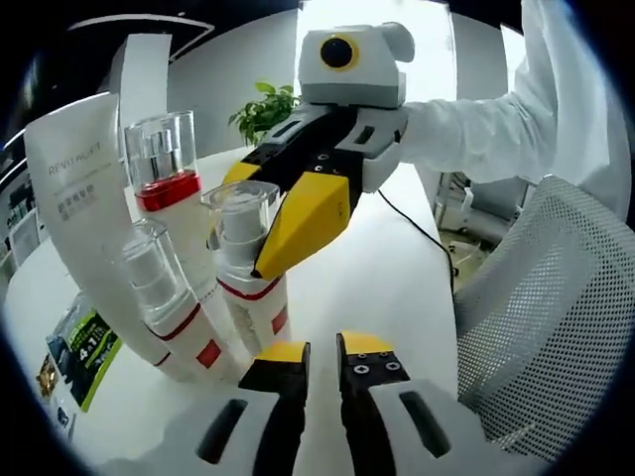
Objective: Arrange the skincare products in the storage area until every visible bottle or jar stands upright without overlapping.
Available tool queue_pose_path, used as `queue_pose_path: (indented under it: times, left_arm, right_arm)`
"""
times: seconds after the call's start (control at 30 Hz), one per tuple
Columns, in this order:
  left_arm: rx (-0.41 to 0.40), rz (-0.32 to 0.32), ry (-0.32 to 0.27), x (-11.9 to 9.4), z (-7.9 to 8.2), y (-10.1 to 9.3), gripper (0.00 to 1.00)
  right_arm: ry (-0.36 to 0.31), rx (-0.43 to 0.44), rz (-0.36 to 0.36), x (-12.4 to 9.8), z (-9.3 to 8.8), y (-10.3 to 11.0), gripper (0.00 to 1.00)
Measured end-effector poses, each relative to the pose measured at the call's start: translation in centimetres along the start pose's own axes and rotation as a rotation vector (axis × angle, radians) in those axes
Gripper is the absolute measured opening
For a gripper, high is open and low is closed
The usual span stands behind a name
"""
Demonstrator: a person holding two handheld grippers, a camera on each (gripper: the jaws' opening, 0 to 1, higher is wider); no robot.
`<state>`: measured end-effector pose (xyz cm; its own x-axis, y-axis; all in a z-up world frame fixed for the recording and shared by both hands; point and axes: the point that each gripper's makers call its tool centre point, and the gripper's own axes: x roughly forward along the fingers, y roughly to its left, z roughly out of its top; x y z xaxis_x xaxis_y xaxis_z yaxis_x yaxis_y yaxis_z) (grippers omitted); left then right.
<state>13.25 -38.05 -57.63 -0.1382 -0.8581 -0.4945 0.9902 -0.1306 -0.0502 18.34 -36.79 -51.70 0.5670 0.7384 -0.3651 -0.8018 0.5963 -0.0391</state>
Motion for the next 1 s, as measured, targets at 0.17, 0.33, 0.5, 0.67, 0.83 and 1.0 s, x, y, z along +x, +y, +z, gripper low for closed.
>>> queue_pose_path:
  times: [0.17,0.33,0.5,0.67,0.83,1.0]
  left_arm:
    - [0.016,-0.005,0.014,0.6,-0.5,-0.4,0.11]
    - [0.009,-0.009,0.014,0.7,-0.6,-0.5,0.11]
    - [0.004,-0.013,0.008,0.7,-0.4,-0.5,0.1]
    - [0.006,-0.006,0.008,0.7,-0.4,-0.4,0.1]
    - [0.009,-0.001,0.006,0.8,-0.3,-0.3,0.1]
    - [0.018,0.004,0.001,0.8,-0.2,-0.2,0.09]
  right_arm:
    - [-0.005,0.005,0.005,0.2,0.1,0.1,0.1]
    - [0.004,0.009,0.031,0.2,0.2,0.5,0.11]
    - [-0.009,0.023,0.041,0.1,0.4,0.7,0.12]
    - [-0.014,0.011,0.03,-0.1,0.8,0.6,0.14]
    - [-0.012,-0.001,0.019,-0.3,1.1,0.9,0.14]
    - [-0.036,-0.025,-0.017,-1.1,2.1,0.7,0.14]
